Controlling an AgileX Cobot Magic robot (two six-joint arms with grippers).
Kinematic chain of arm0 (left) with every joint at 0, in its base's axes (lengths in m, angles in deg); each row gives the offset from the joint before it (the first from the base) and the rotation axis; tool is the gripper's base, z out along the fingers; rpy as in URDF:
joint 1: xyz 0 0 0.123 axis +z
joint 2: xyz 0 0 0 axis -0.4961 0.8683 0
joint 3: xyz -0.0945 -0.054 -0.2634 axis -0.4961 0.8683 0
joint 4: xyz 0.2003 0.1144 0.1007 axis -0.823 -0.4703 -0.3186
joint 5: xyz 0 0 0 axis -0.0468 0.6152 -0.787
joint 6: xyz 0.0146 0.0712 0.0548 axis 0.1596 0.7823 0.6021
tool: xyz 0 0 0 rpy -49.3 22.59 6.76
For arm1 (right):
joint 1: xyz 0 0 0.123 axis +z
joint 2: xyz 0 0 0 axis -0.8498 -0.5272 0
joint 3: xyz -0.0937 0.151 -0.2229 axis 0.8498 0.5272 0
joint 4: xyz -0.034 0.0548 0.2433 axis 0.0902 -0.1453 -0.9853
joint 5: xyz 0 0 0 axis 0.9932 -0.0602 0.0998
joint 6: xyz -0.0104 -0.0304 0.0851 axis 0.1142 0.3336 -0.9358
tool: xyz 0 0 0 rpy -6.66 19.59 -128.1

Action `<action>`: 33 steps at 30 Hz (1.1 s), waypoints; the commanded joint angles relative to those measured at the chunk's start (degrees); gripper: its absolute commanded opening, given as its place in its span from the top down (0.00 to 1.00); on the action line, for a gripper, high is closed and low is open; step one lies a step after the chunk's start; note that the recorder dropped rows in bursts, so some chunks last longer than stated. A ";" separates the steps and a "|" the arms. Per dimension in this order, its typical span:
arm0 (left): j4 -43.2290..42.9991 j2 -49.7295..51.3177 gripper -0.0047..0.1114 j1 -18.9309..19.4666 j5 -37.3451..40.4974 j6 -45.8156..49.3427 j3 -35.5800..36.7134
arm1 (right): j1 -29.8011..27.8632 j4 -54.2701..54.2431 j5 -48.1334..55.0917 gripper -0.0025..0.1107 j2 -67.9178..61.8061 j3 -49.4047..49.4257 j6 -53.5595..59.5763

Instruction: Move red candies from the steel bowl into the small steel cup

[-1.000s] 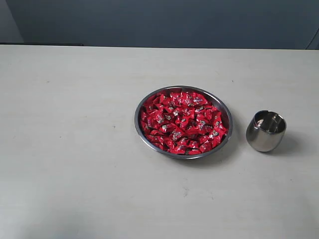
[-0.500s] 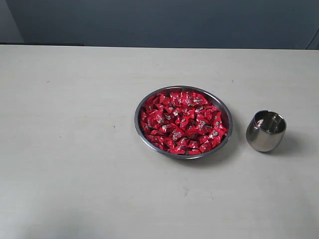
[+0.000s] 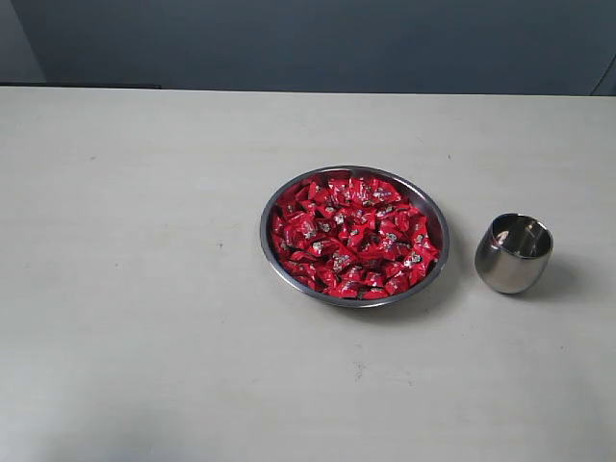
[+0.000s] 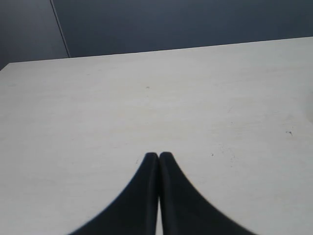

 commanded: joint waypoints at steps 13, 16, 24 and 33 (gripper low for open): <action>-0.11 -0.27 0.96 -0.28 -0.55 -0.11 0.11 | 0.19 -23.58 -18.13 0.98 0.42 0.06 -0.66; -0.11 -0.27 0.96 -0.28 -0.55 -0.11 0.11 | 0.19 -23.42 -20.65 0.98 0.42 0.06 -0.79; -0.11 -0.27 0.96 -0.28 -0.55 -0.11 0.11 | 0.19 -23.62 -23.27 0.98 0.42 0.06 -0.79; -0.11 -0.27 0.96 -0.28 -0.55 -0.11 0.11 | 0.19 -29.88 -30.86 0.98 0.42 0.06 -0.93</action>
